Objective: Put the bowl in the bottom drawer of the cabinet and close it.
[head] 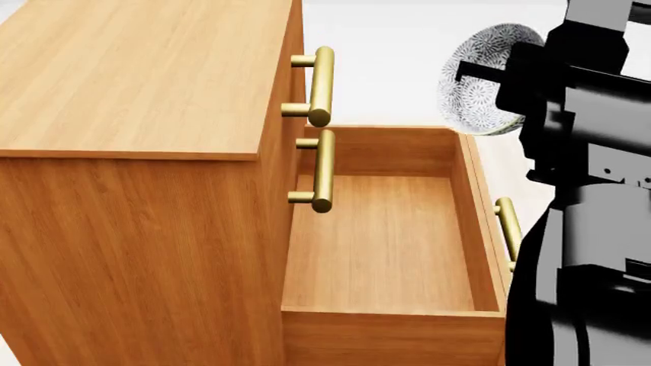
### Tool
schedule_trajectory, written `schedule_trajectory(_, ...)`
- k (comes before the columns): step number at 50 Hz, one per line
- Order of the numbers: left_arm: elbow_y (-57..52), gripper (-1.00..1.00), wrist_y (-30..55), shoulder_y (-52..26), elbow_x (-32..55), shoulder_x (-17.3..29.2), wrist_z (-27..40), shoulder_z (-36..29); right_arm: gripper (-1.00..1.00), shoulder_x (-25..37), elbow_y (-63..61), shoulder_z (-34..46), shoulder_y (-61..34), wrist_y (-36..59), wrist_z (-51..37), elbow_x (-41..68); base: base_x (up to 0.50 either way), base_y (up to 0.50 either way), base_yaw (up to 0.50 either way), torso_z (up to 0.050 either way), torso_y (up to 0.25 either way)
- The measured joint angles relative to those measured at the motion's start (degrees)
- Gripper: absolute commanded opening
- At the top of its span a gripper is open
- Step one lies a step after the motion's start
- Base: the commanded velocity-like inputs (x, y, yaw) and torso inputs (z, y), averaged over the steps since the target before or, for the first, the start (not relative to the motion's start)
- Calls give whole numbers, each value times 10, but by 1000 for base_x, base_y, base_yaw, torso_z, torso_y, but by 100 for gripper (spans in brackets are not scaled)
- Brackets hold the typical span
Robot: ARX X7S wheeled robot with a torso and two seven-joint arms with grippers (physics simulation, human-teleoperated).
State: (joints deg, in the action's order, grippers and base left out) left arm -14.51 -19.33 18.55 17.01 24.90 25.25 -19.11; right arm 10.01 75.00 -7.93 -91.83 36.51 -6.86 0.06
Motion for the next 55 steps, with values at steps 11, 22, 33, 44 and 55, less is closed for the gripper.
schedule_trajectory(11,-1,100,0,1,0,1,1,-1,-100,-6,0,3,6,1,10,0,0,0,0,0,0)
schedule_trajectory(22,0,100,-1,0,1,2,2,-2,-100,-13,0,5,13,1,21,1,0,0,0,0,1)
schedule_trajectory(33,0,100,-2,0,1,3,2,-2,-100,-18,0,6,19,0,28,1,0,0,0,0,0)
schedule_trajectory(44,0,100,-2,0,2,3,3,-3,-100,-22,0,5,27,2,37,3,0,0,0,0,0)
schedule_trajectory(55,1,100,-3,-1,2,4,4,-4,-100,-24,0,3,35,2,42,3,0,0,0,1,1)
